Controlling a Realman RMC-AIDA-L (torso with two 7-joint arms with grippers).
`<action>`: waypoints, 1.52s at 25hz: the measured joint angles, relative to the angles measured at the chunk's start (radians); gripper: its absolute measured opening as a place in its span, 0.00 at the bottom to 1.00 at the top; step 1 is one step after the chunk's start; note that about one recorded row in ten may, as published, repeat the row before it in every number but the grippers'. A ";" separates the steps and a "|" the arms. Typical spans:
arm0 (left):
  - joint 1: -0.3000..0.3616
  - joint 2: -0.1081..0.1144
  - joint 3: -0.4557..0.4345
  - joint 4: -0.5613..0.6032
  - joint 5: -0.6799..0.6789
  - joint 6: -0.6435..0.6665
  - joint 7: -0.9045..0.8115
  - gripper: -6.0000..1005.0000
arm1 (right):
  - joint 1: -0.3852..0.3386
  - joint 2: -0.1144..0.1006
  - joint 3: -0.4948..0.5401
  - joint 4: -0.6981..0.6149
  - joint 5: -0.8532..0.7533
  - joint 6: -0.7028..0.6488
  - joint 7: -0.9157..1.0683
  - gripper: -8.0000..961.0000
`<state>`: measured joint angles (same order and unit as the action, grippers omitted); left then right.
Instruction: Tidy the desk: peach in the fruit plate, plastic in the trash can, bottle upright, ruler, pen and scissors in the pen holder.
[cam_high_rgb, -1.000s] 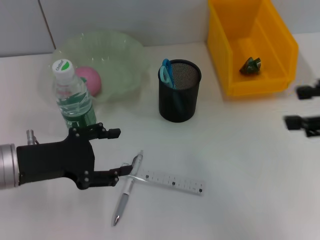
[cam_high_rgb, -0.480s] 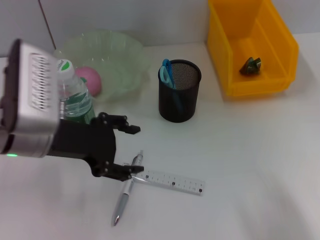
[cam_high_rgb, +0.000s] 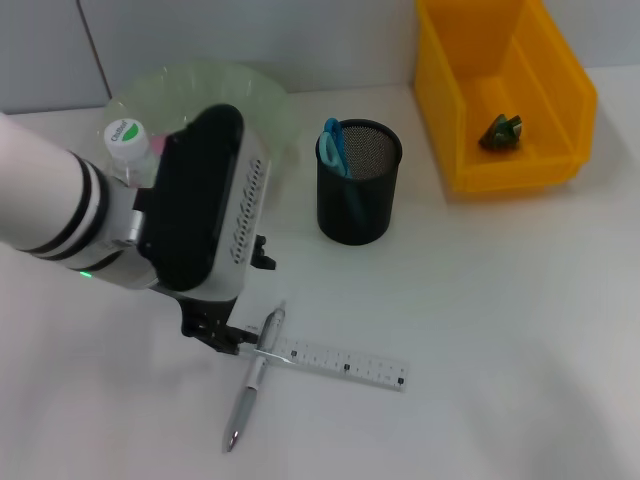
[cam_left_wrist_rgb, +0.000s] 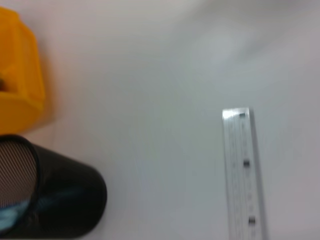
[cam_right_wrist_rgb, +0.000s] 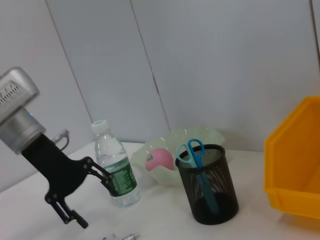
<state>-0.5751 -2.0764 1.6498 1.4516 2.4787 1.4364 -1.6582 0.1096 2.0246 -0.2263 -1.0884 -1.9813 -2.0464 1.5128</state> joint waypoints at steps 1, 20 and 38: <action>-0.010 -0.001 0.013 -0.004 0.023 0.000 -0.007 0.80 | 0.005 -0.001 -0.001 0.006 -0.002 0.000 0.000 0.79; -0.189 -0.003 0.193 -0.062 0.149 0.128 -0.190 0.80 | 0.079 -0.011 -0.007 0.080 -0.059 0.033 -0.013 0.78; -0.187 -0.003 0.144 -0.077 0.169 0.139 -0.205 0.80 | 0.176 -0.008 -0.022 0.194 -0.096 0.092 -0.094 0.78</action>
<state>-0.7624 -2.0792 1.7934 1.3746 2.6478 1.5755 -1.8628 0.2856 2.0168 -0.2485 -0.8942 -2.0776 -1.9546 1.4187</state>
